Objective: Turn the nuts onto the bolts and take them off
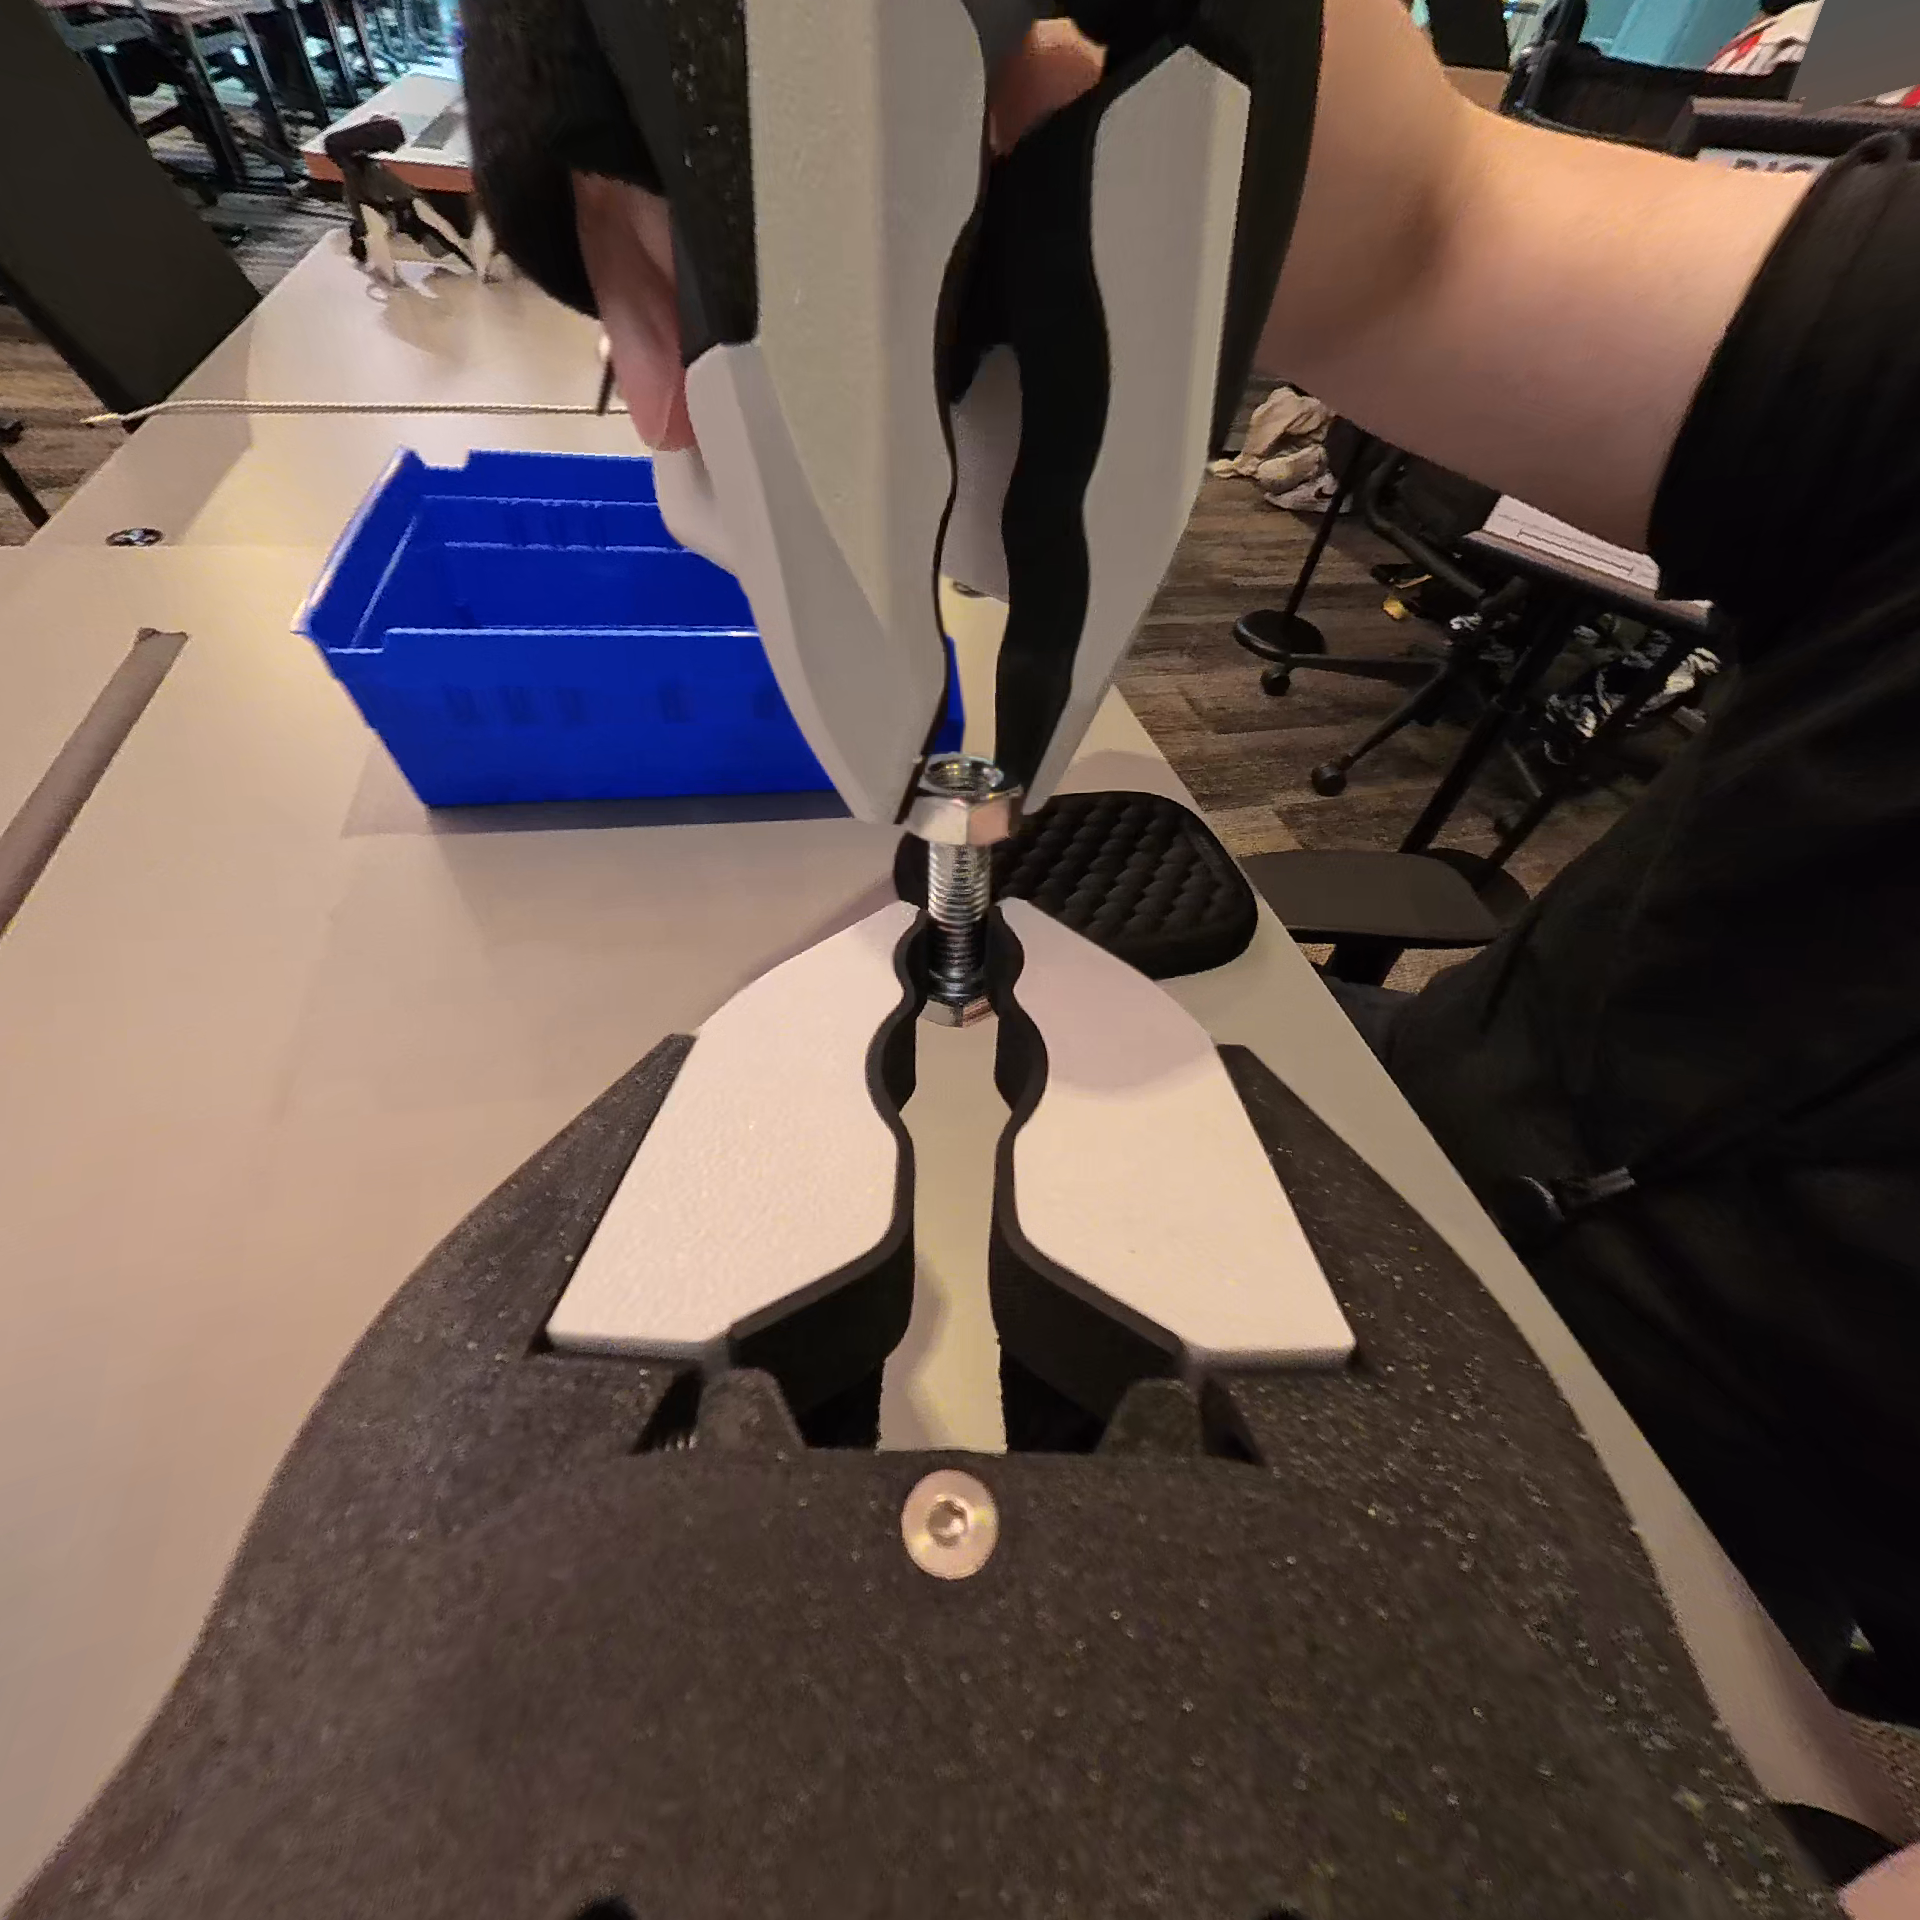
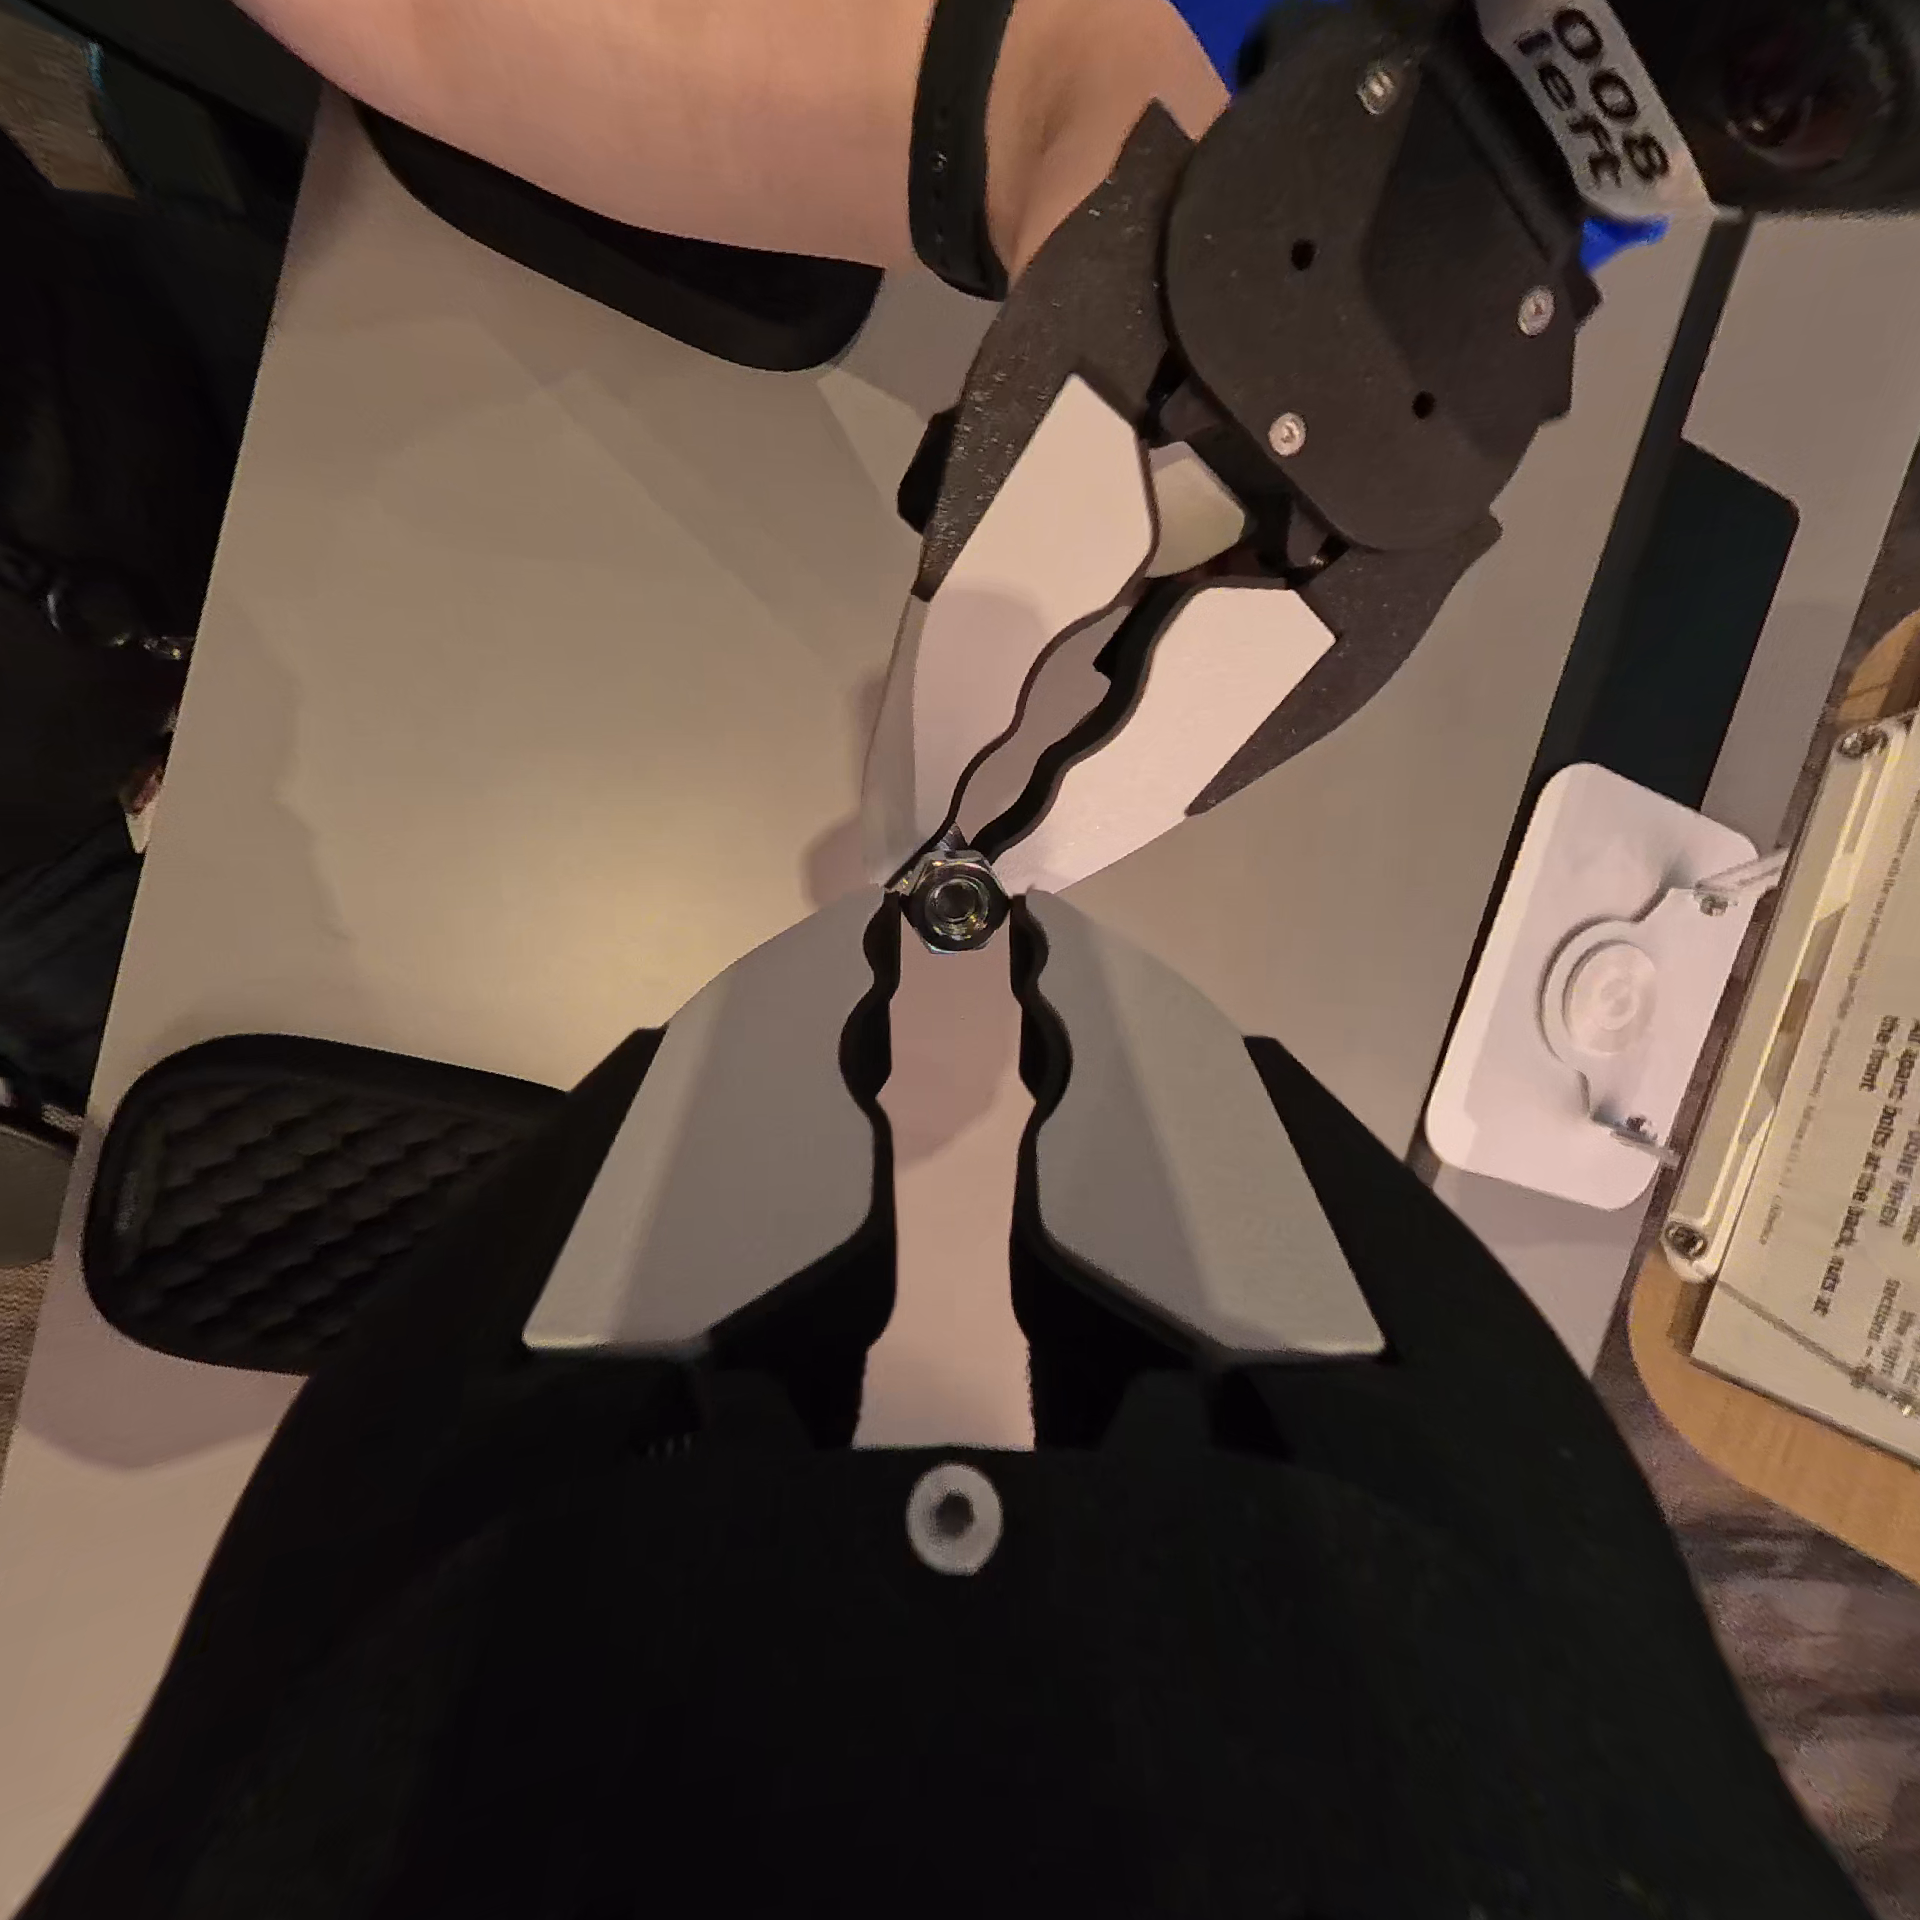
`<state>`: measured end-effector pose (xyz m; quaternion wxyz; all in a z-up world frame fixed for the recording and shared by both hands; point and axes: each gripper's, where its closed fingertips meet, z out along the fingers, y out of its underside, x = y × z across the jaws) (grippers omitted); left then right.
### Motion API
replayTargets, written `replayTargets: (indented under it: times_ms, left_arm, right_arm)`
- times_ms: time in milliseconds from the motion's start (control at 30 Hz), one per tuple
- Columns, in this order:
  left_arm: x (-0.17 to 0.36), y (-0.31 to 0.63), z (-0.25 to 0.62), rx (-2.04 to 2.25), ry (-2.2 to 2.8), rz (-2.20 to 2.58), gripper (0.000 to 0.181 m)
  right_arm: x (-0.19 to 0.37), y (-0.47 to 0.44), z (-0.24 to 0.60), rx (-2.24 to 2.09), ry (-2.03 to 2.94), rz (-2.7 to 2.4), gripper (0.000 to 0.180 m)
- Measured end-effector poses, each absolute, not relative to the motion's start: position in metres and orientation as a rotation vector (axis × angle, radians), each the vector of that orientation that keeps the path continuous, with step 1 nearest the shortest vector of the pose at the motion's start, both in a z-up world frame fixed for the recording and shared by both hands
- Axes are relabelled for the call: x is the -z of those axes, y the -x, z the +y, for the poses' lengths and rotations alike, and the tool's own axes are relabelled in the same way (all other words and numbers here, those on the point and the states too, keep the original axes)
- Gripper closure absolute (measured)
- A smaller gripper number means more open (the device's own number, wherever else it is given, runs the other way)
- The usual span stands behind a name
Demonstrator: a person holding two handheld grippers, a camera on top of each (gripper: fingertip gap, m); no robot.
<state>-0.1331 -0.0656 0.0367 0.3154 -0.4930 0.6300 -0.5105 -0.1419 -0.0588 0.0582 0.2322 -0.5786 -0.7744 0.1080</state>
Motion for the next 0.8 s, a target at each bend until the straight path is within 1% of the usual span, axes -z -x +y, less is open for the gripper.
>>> replayTargets:
  times_ms: [233, 433, 500, 567, 667, 800]
  left_arm:
    - [-0.033, 0.133, -0.045, 1.263, 1.387, 1.578, 0.171]
    - [-0.030, 0.131, -0.034, 1.235, 1.436, 1.530, 0.171]
    - [-0.031, 0.131, -0.036, 1.254, 1.427, 1.531, 0.171]
    - [-0.033, 0.131, -0.039, 1.273, 1.410, 1.536, 0.171]
    - [-0.032, 0.134, -0.048, 1.309, 1.379, 1.586, 0.171]
    - [-0.032, 0.135, -0.063, 1.384, 1.322, 1.661, 0.171]
  right_arm:
    - [-0.054, 0.142, -0.040, -0.402, 1.963, -1.786, 0.160]
    - [-0.051, 0.140, -0.028, -0.417, 2.098, -1.549, 0.160]
    - [-0.051, 0.140, -0.029, -0.422, 2.072, -1.571, 0.160]
    - [-0.051, 0.139, -0.031, -0.390, 2.011, -1.645, 0.154]
    - [-0.055, 0.135, -0.033, -0.306, 1.848, -1.802, 0.138]
    - [-0.067, 0.134, -0.046, -0.243, 1.563, -1.990, 0.139]
